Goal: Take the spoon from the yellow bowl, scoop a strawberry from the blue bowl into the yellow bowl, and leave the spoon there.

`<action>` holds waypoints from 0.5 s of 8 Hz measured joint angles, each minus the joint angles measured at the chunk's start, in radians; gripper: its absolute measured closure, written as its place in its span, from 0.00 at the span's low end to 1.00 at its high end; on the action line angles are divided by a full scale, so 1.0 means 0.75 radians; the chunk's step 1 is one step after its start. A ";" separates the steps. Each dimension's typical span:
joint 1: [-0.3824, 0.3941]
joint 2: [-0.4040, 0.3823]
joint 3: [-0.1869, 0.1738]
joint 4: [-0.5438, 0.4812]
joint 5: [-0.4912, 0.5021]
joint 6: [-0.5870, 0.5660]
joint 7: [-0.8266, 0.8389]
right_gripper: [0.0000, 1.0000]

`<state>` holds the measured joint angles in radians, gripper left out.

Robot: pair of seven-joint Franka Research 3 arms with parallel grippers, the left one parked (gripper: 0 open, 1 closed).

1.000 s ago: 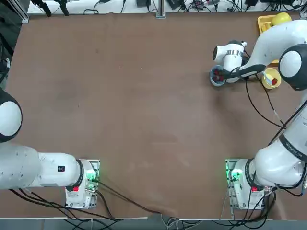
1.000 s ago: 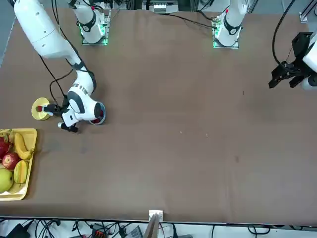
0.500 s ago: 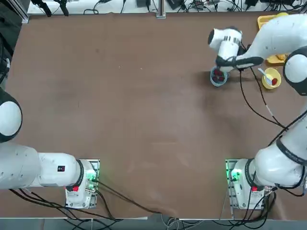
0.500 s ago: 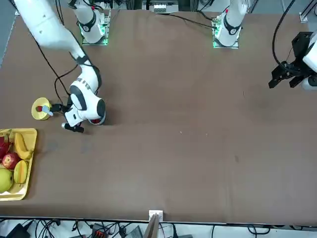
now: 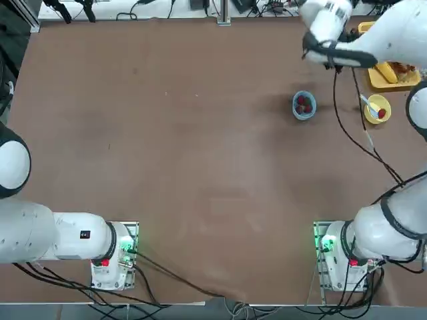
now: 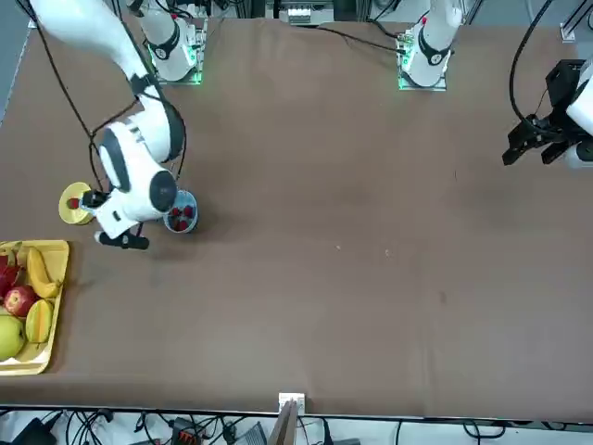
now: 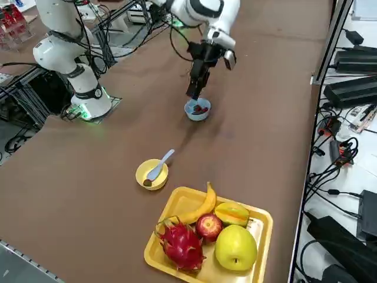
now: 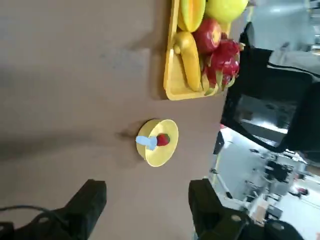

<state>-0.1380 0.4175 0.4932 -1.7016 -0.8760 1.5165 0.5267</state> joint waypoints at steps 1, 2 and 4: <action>-0.012 -0.038 -0.003 0.047 0.063 -0.016 -0.089 0.00; -0.035 -0.070 -0.007 0.094 0.153 -0.037 -0.174 0.00; -0.114 -0.120 -0.014 0.225 0.340 -0.085 -0.379 0.00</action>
<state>-0.2233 0.3273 0.4826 -1.5331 -0.6209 1.4525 0.2423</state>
